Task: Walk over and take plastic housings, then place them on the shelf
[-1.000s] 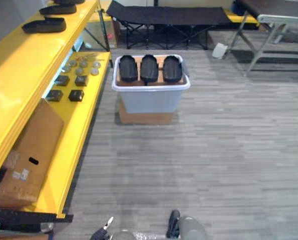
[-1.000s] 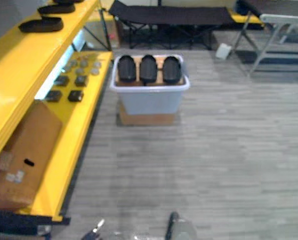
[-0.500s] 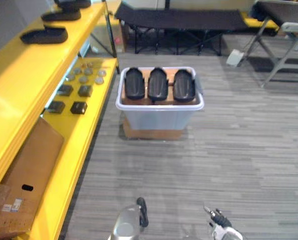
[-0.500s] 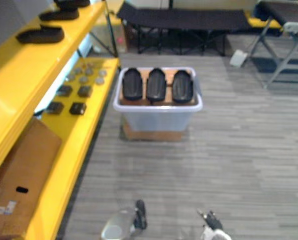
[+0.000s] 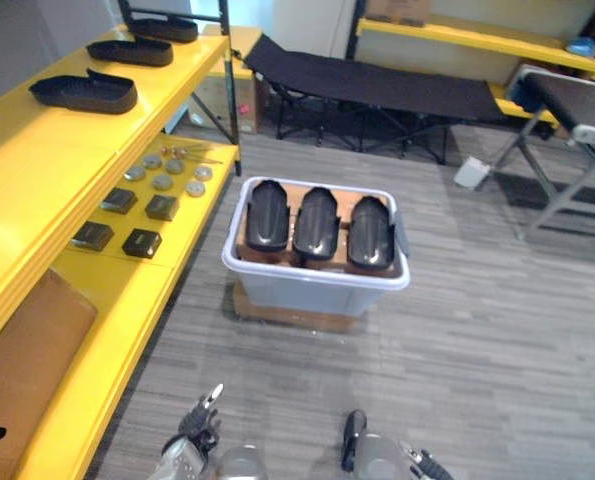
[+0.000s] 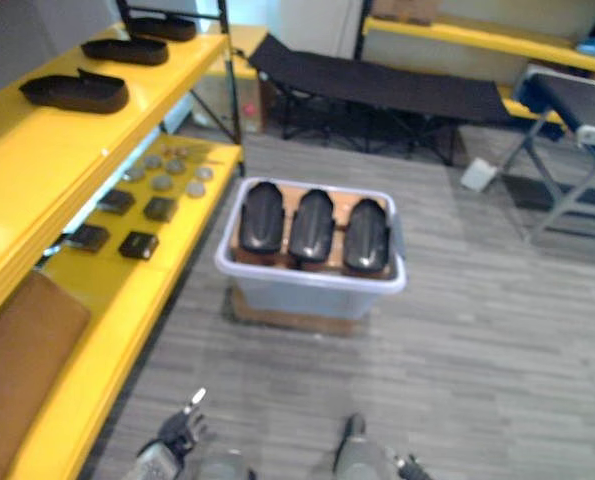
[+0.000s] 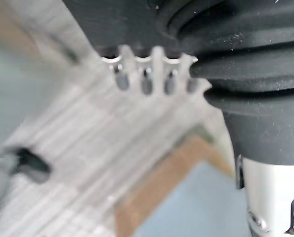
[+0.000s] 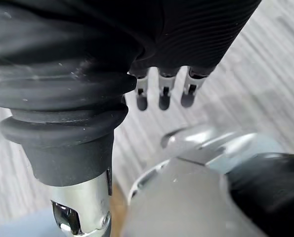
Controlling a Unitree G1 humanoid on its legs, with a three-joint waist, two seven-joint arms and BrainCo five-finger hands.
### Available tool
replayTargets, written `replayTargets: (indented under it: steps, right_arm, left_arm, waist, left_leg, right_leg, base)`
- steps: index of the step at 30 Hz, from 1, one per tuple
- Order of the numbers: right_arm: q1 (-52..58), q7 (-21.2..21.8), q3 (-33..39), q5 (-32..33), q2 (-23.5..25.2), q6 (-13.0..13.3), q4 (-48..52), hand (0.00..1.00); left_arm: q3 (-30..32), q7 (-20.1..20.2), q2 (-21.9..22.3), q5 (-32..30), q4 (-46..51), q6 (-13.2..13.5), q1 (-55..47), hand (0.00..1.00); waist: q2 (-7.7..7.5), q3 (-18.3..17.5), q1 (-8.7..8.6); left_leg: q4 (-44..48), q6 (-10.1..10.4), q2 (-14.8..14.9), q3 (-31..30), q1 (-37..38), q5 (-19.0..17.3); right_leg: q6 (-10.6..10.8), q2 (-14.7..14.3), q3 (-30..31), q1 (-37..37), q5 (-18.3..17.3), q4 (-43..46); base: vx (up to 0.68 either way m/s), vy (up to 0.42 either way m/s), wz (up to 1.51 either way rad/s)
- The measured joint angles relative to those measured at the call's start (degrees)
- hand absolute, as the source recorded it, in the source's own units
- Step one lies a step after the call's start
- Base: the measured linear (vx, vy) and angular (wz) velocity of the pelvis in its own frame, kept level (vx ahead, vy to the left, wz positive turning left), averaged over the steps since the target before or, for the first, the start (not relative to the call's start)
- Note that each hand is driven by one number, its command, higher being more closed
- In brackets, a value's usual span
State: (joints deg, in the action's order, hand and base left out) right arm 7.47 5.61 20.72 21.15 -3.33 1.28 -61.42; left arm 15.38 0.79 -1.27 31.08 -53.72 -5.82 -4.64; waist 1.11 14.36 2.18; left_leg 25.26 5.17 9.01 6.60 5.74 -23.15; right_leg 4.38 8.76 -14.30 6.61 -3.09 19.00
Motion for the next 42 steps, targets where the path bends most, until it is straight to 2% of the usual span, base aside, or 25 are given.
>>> replayTargets:
  steps: [1,3,4,5,6,7,8,9,10,12,14,15,16,19,20,23,25,26,28,29,31,34,37,40,42]
  right_arm:
    - [0.7,-1.0,0.2,0.8,-0.8,0.1,1.2,0.0]
    - [0.6,-1.8,0.0,1.4,-1.5,0.0,2.3,0.0]
    - [0.1,-1.9,0.1,1.5,-1.5,0.0,2.3,0.0]
    - [0.1,-1.9,0.2,1.5,-1.5,0.2,2.3,0.0]
    - [-0.1,-1.5,0.4,1.5,-1.5,0.9,2.2,0.0]
    - [-0.6,0.0,0.9,2.7,-1.7,1.5,2.2,0.0]
    - [-1.0,1.1,1.4,3.8,-1.8,1.5,2.2,0.0]
    - [-1.1,2.9,1.7,5.0,-2.2,2.1,2.2,0.0]
    - [-1.1,3.9,1.4,3.6,-2.7,3.9,2.2,0.0]
    - [-1.3,5.8,-1.5,0.6,-1.9,7.0,2.6,0.0]
    - [-1.4,7.6,-8.7,-3.9,-1.9,12.4,7.6,0.0]
    - [-1.2,8.9,-13.2,-6.7,-2.0,14.6,12.6,0.0]
    - [-1.1,10.8,-21.5,-10.4,-3.5,17.0,21.1,0.0]
    - [-4.7,14.1,-36.6,-16.7,-6.3,20.1,37.2,0.0]
    - [-7.4,14.7,-40.7,-16.0,-5.5,20.2,44.1,0.0]
    - [-11.9,11.2,-39.0,-8.1,-3.9,19.5,56.4,0.0]
    - [-17.6,4.0,-27.9,-3.3,-4.0,18.1,59.4,0.0]
    - [-18.8,2.2,-24.5,-1.6,-4.2,17.3,59.1,0.0]
    - [-22.5,-3.6,-14.0,0.7,-7.9,15.1,55.1,0.0]
    - [-23.3,-5.2,-12.5,0.6,-9.2,14.4,53.5,0.0]
    - [-27.3,-12.0,-8.9,1.6,-14.2,8.9,45.0,0.0]
    - [-32.7,-18.1,-5.7,1.6,-19.5,5.9,32.9,0.0]
    - [-36.7,-19.6,-4.4,1.7,-23.9,4.0,25.8,0.0]
    - [-38.8,-20.7,-4.4,1.8,-26.0,2.7,21.6,0.0]
    - [-41.3,-22.5,-4.8,1.6,-27.4,1.8,17.2,0.0]
  left_arm:
    - [2.2,-0.2,1.9,0.0,-1.0,0.8,-1.5,0.0]
    - [3.8,-0.3,2.2,-0.1,-2.0,0.9,-1.1,0.0]
    - [4.2,-0.4,1.8,-0.1,-4.0,0.8,-1.2,0.0]
    - [4.2,-0.3,1.7,0.1,-4.5,0.6,-1.5,0.0]
    - [3.7,0.2,1.4,0.0,-4.6,0.6,-1.7,0.0]
    - [3.4,0.7,1.2,-0.2,-4.8,0.6,-1.7,0.0]
    - [3.5,0.9,1.1,-0.2,-5.0,0.6,-1.6,0.0]
    - [3.5,1.4,0.9,-0.2,-5.5,0.7,-1.6,0.0]
    - [2.8,1.9,0.4,-0.8,-6.1,1.1,-1.6,0.0]
    - [-0.4,2.3,-2.4,-3.5,-6.5,2.2,-1.6,0.0]
    - [-3.5,2.2,-4.8,-5.1,-5.7,3.3,-0.6,0.0]
    - [-4.7,1.7,-5.4,-4.9,-5.7,3.5,-0.3,0.0]
    - [-5.6,1.2,-6.2,-4.5,-5.7,3.9,0.0,0.0]
    - [-7.5,0.4,-6.6,-3.9,-5.2,4.5,0.1,0.0]
    - [-8.6,0.5,-6.9,-4.1,-5.0,4.5,0.2,0.0]
    - [-9.5,0.6,-7.1,-5.7,-4.0,5.9,-0.8,0.0]
    - [-9.9,0.6,-7.3,-6.4,-3.7,6.1,-2.6,0.0]
    - [-9.9,0.6,-7.4,-6.5,-3.7,6.0,-2.8,0.0]
    - [-10.0,0.7,-7.5,-7.4,-2.5,5.3,-3.6,0.0]
    - [-10.1,0.8,-7.4,-7.5,-2.1,5.1,-3.7,0.0]
    - [-10.7,1.3,-8.1,-7.5,-0.9,4.3,-3.5,0.0]
    - [-11.6,1.9,-9.0,-8.8,0.4,4.4,-1.9,0.0]
    - [-11.9,2.3,-8.8,-9.6,1.2,4.6,-0.8,0.0]
    - [-12.5,2.3,-9.1,-9.6,1.2,4.8,0.0,0.0]
    - [-13.9,2.7,-9.6,-9.5,1.2,5.9,0.5,0.0]
  waist:
    - [2.09,-1.5,-0.18]
    - [2.84,-1.3,0.36]
    - [2.84,-1.4,0.02]
    - [2.66,-1.5,0.11]
    - [2.51,-1.5,0.14]
    - [2.49,-1.5,-0.05]
    - [2.49,-1.5,-0.15]
    - [2.5,-1.5,-0.13]
    - [2.64,-1.5,-0.26]
    - [0.15,-2.2,-0.67]
    - [-2.51,-1.8,-0.74]
    - [-3.0,-1.6,-0.91]
    - [-3.21,-1.7,-1.16]
    - [-3.2,-1.6,-0.56]
    - [-3.25,-1.6,0.04]
    - [-3.8,-1.6,1.84]
    - [-3.99,-1.6,1.72]
    - [-4.09,-1.6,1.71]
    - [-4.34,-1.4,1.68]
    - [-4.41,-1.1,1.66]
    - [-4.85,1.3,0.71]
    - [-4.27,5.0,0.76]
    - [-3.33,9.8,0.9]
    - [-3.56,10.6,1.36]
    - [-3.95,11.0,2.35]
  left_leg:
    - [7.4,1.3,2.7,-0.1,-3.9,1.9]
    - [18.2,1.8,5.4,-0.2,-9.2,5.7]
    - [18.1,2.1,5.9,1.3,-9.5,5.6]
    - [15.7,2.2,5.9,2.7,-8.8,5.6]
    - [8.0,2.3,5.6,4.8,-7.9,5.8]
    - [-0.8,2.0,4.9,5.2,-7.8,7.2]
    - [-4.5,1.8,4.7,5.1,-7.9,8.9]
    - [-10.2,1.4,4.4,5.0,-8.1,13.7]
    - [-11.6,3.1,4.3,4.8,-7.9,19.6]
    - [-12.7,2.6,1.8,5.0,-7.4,19.5]
    - [-14.5,1.9,-0.9,5.3,-8.0,19.9]
    - [-15.0,1.7,-1.9,5.2,-8.1,20.1]
    - [-15.0,1.4,-2.8,4.9,-8.7,19.9]
    - [-15.2,1.2,-3.7,4.4,-8.9,19.9]
    - [-15.5,1.1,-3.7,3.3,-9.0,19.9]
    - [-17.0,1.0,-3.6,2.1,-8.8,20.6]
    - [-18.1,0.9,-3.2,2.2,-8.3,21.3]
    - [-18.5,0.7,-3.2,2.4,-7.9,21.4]
    - [-19.0,0.6,-3.5,3.2,-7.5,21.7]
    - [-18.9,0.5,-3.6,3.3,-7.5,21.8]
    - [-18.5,0.2,-3.6,3.3,-8.1,22.1]
    - [-16.4,0.2,-2.9,2.5,-13.0,22.4]
    - [-17.1,0.0,-2.3,1.3,-16.0,24.7]
    - [-17.0,-0.1,-2.0,0.0,-19.1,25.7]
    - [-16.6,-0.1,-1.9,-0.9,-20.9,25.9]
  right_leg:
    - [-1.4,-1.9,-1.4,-0.2,-1.9,0.1]
    - [-1.9,-2.9,-2.4,-3.4,-1.7,-2.1]
    - [-2.1,-3.1,-2.9,-7.7,-1.4,-5.2]
    - [-2.0,-2.9,-3.0,-9.6,-1.2,-6.7]
    - [-1.9,-2.4,-3.0,-12.2,-1.1,-8.9]
    - [-1.6,-1.8,-3.1,-13.5,-0.9,-10.3]
    - [-1.3,-1.7,-3.1,-13.9,-0.7,-11.1]
    - [-0.2,-1.4,-2.8,-14.5,-0.6,-12.4]
    - [1.1,-1.4,-2.2,-15.3,-1.2,-12.8]
    - [2.7,1.0,-1.9,-15.2,-1.7,-12.9]
    - [3.8,3.4,-2.0,-13.7,-1.5,-13.1]
    - [4.4,4.2,-2.3,-13.7,-1.3,-13.5]
    - [4.9,5.0,-2.9,-13.8,-1.1,-13.8]
    - [5.1,5.4,-3.4,-13.9,-1.0,-14.1]
    - [5.1,5.2,-4.6,-14.6,-1.0,-14.4]
    - [5.2,4.7,-5.8,-15.0,-0.8,-14.3]
    - [4.8,4.1,-5.8,-14.7,0.8,-14.4]
    - [4.7,4.1,-5.7,-14.8,1.1,-14.4]
    - [4.7,4.4,-5.7,-14.6,1.8,-14.4]
    - [4.7,4.6,-5.7,-14.6,1.8,-14.4]
    - [4.7,4.6,-5.6,-14.2,1.8,-14.4]
    - [4.0,3.9,-5.8,-10.9,1.3,-14.5]
    - [3.8,3.1,-6.3,-7.9,1.3,-13.4]
    - [3.4,2.6,-7.4,-5.5,1.7,-13.1]
    - [3.3,2.4,-7.8,-4.0,2.0,-12.6]
  base:
    - [0.53,-0.364,0.31]
    - [0.4,-0.239,0.16]
    - [0.37,-0.185,0.1]
    - [0.41,-0.16,0.04]
    - [0.29,-0.053,-0.08]
    - [0.27,-0.015,-0.12]
    - [0.23,0.044,-0.24]
    - [0.21,0.1,-0.31]
    - [0.23,0.154,-0.28]
    - [0.17,0.148,-0.03]
    - [0.11,0.141,0.07]
    - [0.1,0.136,0.19]
    - [0.08,0.098,0.21]
    - [0.05,0.052,0.16]
    - [0.05,-0.001,0.34]
    - [0.04,-0.03,0.26]
    - [0.01,0.002,0.01]
    - [-0.01,0.029,-0.14]
    - [-0.04,0.048,-0.15]
    - [-0.07,0.049,-0.1]
    - [-0.1,0.02,-0.03]
    - [-0.17,-0.004,0.06]
    - [-0.18,-0.013,0.17]
    - [-0.07,-0.012,0.17]
    - [0.0,0.008,0.19]
